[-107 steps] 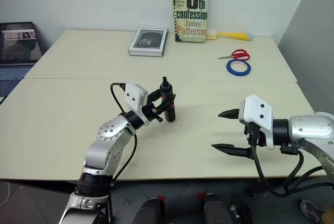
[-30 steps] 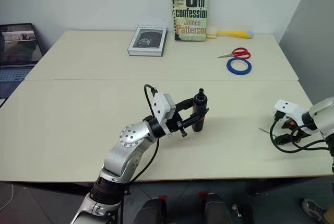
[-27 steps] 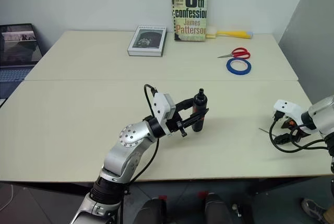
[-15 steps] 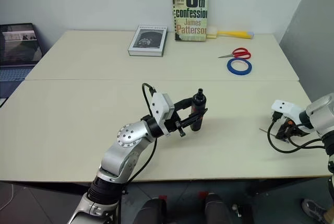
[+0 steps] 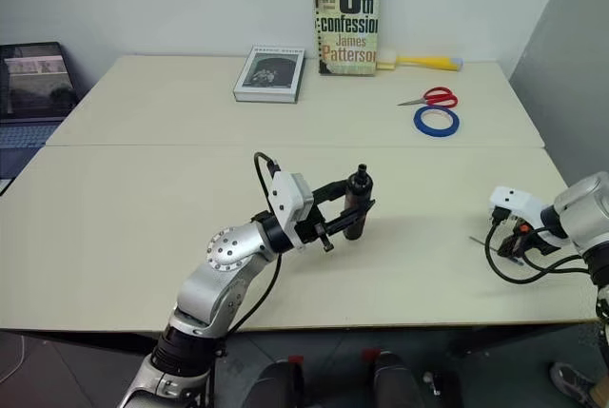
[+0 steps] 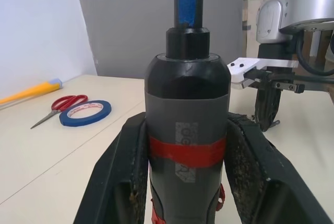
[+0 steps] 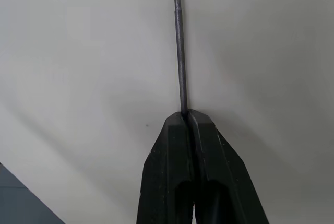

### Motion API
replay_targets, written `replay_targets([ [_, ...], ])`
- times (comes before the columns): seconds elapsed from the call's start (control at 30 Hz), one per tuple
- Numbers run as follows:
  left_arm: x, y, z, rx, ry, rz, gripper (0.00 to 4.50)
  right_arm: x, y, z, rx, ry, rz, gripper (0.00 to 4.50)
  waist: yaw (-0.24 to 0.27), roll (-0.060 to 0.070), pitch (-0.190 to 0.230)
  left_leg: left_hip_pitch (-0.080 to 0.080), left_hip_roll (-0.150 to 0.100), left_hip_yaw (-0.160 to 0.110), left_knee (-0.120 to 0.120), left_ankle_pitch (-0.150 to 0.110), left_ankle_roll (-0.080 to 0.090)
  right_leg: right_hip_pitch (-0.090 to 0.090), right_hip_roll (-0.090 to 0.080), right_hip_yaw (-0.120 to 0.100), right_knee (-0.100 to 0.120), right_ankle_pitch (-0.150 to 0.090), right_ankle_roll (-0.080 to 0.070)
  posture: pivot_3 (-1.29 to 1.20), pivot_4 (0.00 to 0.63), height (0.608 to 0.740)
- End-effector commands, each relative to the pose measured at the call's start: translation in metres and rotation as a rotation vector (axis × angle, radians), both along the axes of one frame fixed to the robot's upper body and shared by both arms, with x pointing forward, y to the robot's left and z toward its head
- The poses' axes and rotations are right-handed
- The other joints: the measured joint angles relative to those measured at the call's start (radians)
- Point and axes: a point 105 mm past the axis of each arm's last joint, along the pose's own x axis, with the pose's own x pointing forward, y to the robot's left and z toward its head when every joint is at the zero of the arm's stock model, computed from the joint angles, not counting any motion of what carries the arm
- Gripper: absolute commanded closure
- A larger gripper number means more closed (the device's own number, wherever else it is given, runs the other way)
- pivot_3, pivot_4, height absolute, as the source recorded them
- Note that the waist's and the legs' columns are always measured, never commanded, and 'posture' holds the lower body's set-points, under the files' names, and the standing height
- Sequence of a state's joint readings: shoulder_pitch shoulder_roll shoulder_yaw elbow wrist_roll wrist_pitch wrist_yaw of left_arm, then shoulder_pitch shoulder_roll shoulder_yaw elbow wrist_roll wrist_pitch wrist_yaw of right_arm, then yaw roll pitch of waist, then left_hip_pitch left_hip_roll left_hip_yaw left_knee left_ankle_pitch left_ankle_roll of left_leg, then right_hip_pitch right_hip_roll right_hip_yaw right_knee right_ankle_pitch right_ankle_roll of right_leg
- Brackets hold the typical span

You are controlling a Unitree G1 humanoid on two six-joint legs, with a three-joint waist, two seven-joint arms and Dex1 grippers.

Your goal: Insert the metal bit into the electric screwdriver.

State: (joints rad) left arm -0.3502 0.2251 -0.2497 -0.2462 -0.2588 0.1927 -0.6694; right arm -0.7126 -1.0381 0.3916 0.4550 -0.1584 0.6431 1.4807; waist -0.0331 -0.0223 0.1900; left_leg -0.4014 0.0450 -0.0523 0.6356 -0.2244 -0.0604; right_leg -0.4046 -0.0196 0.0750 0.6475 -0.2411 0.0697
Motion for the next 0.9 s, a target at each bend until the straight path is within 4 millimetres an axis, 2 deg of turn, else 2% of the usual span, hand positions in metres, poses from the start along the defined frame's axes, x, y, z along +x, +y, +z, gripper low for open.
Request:
replay_targets([
  [0.03,-0.007,0.0,0.022,-0.043,-0.083,-0.02,2.84,-0.001,0.008,0.012,0.071,-0.024,0.013,4.5,0.0,0.0,0.0,0.0,0.0,0.0,0.0,0.0,0.0,0.0,0.0,0.0,0.0,0.0,0.0,0.0,0.15,0.74],
  [0.07,-0.007,0.0,0.023,-0.043,-0.083,-0.019,2.84,0.0,0.009,0.015,0.084,-0.039,0.011,4.5,0.0,0.0,0.0,0.0,0.0,0.0,0.0,0.0,0.0,0.0,0.0,0.0,0.0,0.0,0.0,0.0,0.15,0.74],
  [0.2,-0.001,0.001,0.025,-0.054,-0.079,0.002,2.84,0.02,0.032,0.054,0.243,-0.246,0.009,4.5,-0.002,0.0,0.0,0.0,0.0,0.0,0.0,0.0,0.0,0.0,0.0,0.0,0.0,0.0,0.0,0.0,0.15,0.74],
  [0.3,0.004,0.001,0.025,-0.062,-0.069,0.019,2.84,0.022,0.043,0.068,0.305,-0.324,0.022,4.5,0.0,0.0,0.0,0.0,0.0,0.0,0.0,0.0,0.0,0.0,0.0,0.0,0.001,0.0,0.0,0.0,0.15,0.74],
  [0.43,0.016,0.006,0.023,-0.098,-0.034,0.075,2.84,0.016,0.088,0.12,0.552,-0.608,0.084,4.5,0.001,0.0,0.0,-0.001,0.0,0.0,0.0,0.0,0.0,0.0,0.0,0.0,0.0,0.0,0.0,0.0,0.15,0.74],
  [0.57,0.019,0.012,0.019,-0.108,-0.005,0.079,2.84,0.002,0.116,0.158,0.759,-0.849,0.097,4.5,0.003,0.0,0.0,-0.001,0.0,-0.002,0.0,0.0,0.0,0.0,0.001,-0.001,0.0,0.0,0.0,0.0,0.15,0.74],
  [0.7,0.024,0.019,0.016,-0.122,0.028,0.094,2.84,-0.012,0.14,0.179,0.915,-0.947,0.104,4.5,0.004,0.001,0.0,-0.002,0.0,-0.002,0.0,0.0,0.0,0.0,0.0,-0.001,0.0,0.0,0.0,0.0,0.15,0.74],
  [0.9,0.035,0.029,0.006,-0.119,0.076,0.119,2.84,-0.018,0.169,0.189,1.029,-0.966,0.154,4.5,0.002,0.001,0.0,-0.001,0.0,-0.002,0.001,0.0,0.0,0.0,0.0,-0.001,0.001,0.0,0.0,0.0,0.15,0.74],
])
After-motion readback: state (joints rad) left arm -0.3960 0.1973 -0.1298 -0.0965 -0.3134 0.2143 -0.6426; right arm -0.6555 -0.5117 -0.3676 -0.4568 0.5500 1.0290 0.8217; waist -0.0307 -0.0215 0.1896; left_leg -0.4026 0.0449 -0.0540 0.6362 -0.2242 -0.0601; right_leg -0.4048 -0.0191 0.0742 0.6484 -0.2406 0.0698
